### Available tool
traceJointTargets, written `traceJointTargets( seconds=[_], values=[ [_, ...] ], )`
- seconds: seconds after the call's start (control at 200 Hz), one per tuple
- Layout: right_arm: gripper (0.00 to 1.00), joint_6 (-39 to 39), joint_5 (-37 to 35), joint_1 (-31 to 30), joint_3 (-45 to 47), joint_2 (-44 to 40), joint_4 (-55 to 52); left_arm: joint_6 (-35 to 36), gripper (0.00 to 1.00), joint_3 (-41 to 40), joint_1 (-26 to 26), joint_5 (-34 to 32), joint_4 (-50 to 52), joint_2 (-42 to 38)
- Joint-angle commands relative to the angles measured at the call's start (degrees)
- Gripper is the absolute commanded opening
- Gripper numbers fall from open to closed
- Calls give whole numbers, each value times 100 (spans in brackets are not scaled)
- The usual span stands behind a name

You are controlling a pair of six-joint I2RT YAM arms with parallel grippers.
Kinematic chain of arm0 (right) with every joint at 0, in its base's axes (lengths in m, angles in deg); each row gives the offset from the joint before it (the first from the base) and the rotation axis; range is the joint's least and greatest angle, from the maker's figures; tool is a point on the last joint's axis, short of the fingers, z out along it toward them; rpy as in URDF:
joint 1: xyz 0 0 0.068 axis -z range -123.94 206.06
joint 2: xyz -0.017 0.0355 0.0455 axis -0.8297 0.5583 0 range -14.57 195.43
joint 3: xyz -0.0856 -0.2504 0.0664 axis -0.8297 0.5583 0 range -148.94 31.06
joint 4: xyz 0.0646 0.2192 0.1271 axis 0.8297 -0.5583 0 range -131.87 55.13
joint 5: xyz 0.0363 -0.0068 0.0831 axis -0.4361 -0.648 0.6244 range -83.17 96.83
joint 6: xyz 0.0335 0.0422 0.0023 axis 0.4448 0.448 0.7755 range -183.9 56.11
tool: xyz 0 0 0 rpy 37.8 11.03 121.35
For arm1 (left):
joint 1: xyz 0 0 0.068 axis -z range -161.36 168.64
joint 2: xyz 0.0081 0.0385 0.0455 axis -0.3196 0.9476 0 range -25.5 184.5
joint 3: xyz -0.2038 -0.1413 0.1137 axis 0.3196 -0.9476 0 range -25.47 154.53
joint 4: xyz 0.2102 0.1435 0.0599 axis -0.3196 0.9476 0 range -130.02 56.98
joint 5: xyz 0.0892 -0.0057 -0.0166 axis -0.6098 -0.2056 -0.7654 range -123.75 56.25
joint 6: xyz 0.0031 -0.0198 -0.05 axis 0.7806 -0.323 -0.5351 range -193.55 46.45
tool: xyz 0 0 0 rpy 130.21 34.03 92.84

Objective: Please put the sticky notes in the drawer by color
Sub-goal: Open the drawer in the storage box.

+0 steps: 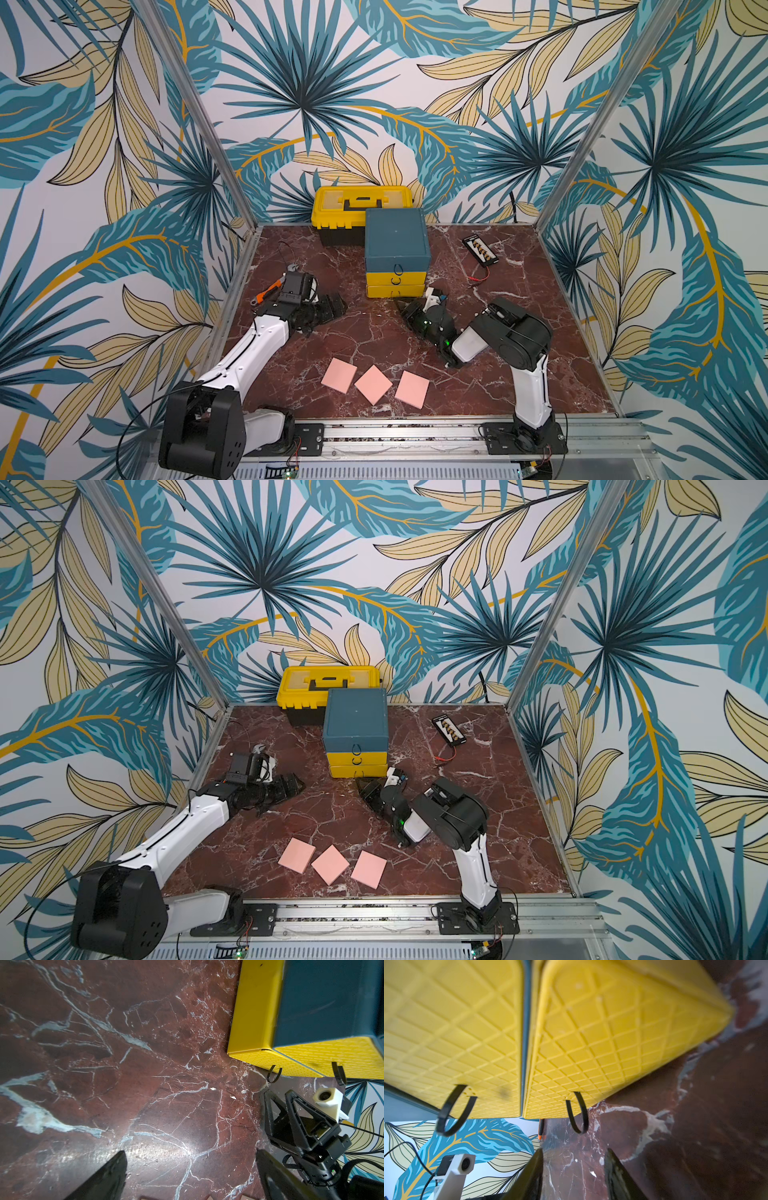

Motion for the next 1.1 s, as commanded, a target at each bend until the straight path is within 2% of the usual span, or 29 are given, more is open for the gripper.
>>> traceJointTargets(
  seconds=[0.0,0.511,0.927,1.097],
  values=[
    [47,52,129,31,-196,135,89,82,98,41,-47,47,-43,64],
    [43,147,196,82,-350,228,-138,68,98,24,-50,108,-160,189],
    [42,171,187,79,176,29,-186,73,98,14,-55,187,-287,379],
    [42,195,244,106,-82,181,-126,82,98,25,-51,166,-272,387]
  ],
)
